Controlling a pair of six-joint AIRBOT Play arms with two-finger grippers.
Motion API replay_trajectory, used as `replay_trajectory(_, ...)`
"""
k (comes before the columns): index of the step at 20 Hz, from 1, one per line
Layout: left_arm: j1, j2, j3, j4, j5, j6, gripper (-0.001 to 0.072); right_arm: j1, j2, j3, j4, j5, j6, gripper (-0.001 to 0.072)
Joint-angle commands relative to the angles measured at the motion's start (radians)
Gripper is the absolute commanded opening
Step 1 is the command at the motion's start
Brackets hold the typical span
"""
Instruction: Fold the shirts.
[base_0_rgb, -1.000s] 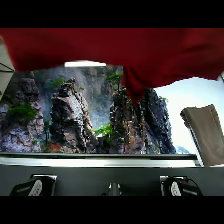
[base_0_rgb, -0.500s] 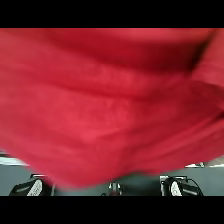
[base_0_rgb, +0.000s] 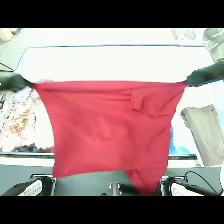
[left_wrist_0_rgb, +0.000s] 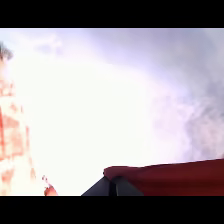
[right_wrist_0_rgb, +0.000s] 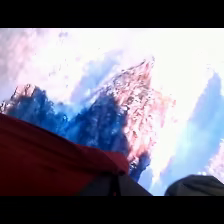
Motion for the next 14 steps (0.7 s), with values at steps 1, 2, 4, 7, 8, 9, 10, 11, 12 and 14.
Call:
replay_trajectory(1,-0.029,-0.197,-0.094,-0.016,0.117,0.023,0.0024,0.104,-0.238,-0.002,-0.023,-0.149,0.058,0.0016)
replay_trajectory(2,-0.039,-0.241,-0.075,-0.02,0.139,0.039,0.0024,0.114,-0.266,-0.003,-0.011,-0.212,0.075,0.0016)
replay_trajectory(4,-0.067,-0.314,-0.018,-0.02,0.194,0.041,0.0024,0.113,-0.296,-0.003,0.01,-0.346,0.088,0.0016)
replay_trajectory(7,-0.097,-0.386,0.08,-0.02,0.283,0.037,0.0024,0.112,-0.291,0.0,-0.047,-0.525,0.087,0.0016)
replay_trajectory(8,-0.101,-0.406,0.115,-0.02,0.293,0.035,0.0024,0.112,-0.289,0.0,-0.064,-0.544,0.087,0.0015)
replay_trajectory(9,-0.101,-0.422,0.141,-0.02,0.288,0.025,0.0024,0.112,-0.29,0.0,-0.077,-0.528,0.087,0.0015)
replay_trajectory(10,-0.103,-0.431,0.15,-0.02,0.279,0.012,0.0024,0.112,-0.29,0.0,-0.088,-0.484,0.087,0.0016)
replay_trajectory(11,-0.103,-0.437,0.149,-0.019,0.255,0.011,0.0024,0.112,-0.29,0.0,-0.095,-0.419,0.078,0.0016)
replay_trajectory(12,-0.102,-0.445,0.149,-0.019,0.216,0.012,0.0024,0.112,-0.29,0.0,-0.1,-0.34,0.051,0.0016)
replay_trajectory(14,-0.099,-0.451,0.149,0.002,0.119,0.043,0.0024,0.112,-0.281,0.0,-0.125,-0.139,-0.019,0.0016)
